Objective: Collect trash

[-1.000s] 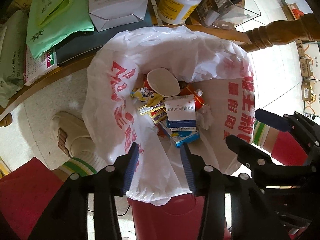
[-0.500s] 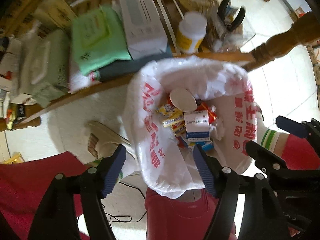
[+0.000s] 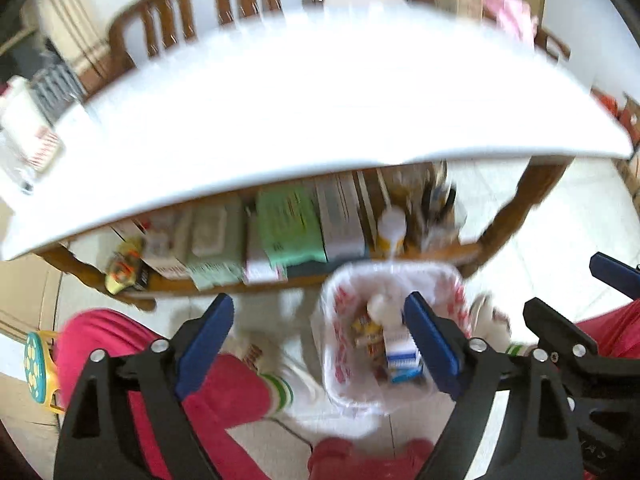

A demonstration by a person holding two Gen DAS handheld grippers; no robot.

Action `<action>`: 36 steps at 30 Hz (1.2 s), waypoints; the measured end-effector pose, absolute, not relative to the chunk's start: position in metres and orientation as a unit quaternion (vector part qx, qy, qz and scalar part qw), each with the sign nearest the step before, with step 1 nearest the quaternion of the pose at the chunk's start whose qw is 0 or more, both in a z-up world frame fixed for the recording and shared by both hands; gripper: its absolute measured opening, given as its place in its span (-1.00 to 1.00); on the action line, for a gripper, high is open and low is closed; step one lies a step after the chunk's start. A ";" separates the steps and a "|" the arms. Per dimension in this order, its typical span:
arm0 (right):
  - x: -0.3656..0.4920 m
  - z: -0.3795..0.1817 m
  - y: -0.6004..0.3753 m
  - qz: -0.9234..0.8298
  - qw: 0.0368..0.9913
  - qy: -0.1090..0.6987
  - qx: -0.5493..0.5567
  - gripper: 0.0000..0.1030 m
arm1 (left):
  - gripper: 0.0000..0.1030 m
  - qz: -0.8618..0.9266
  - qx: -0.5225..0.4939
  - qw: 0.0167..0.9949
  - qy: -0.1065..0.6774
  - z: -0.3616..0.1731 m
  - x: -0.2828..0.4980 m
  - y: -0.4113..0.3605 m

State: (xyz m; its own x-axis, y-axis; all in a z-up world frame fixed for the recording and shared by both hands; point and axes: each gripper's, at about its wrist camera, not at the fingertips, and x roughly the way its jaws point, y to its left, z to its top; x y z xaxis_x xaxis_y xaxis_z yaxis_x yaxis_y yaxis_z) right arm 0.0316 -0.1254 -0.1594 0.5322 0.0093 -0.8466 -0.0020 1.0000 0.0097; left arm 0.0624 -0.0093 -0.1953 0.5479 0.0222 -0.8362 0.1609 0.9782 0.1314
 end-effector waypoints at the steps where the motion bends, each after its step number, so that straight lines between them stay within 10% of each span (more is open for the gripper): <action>1: 0.024 -0.145 -0.125 -0.001 0.885 0.466 0.001 0.57 | 0.69 -0.038 0.092 0.885 0.455 -0.181 0.056 -0.008; 17: -0.069 0.013 -0.128 -0.059 0.963 0.263 -0.002 0.85 | 0.85 -0.002 0.072 0.967 0.246 -0.007 -0.036 0.000; 36: -0.109 0.047 -0.121 -0.086 0.972 0.217 -0.009 0.87 | 0.85 -0.004 0.032 0.972 0.231 0.027 -0.069 0.014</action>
State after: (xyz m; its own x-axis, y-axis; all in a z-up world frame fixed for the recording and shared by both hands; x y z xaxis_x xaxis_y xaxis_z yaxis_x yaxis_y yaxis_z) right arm -0.1089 -0.1207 0.0474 0.8907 -0.1704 -0.4214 0.1629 0.9852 -0.0542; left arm -0.0689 0.0137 0.0269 0.8932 0.0063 -0.4495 0.0232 0.9979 0.0601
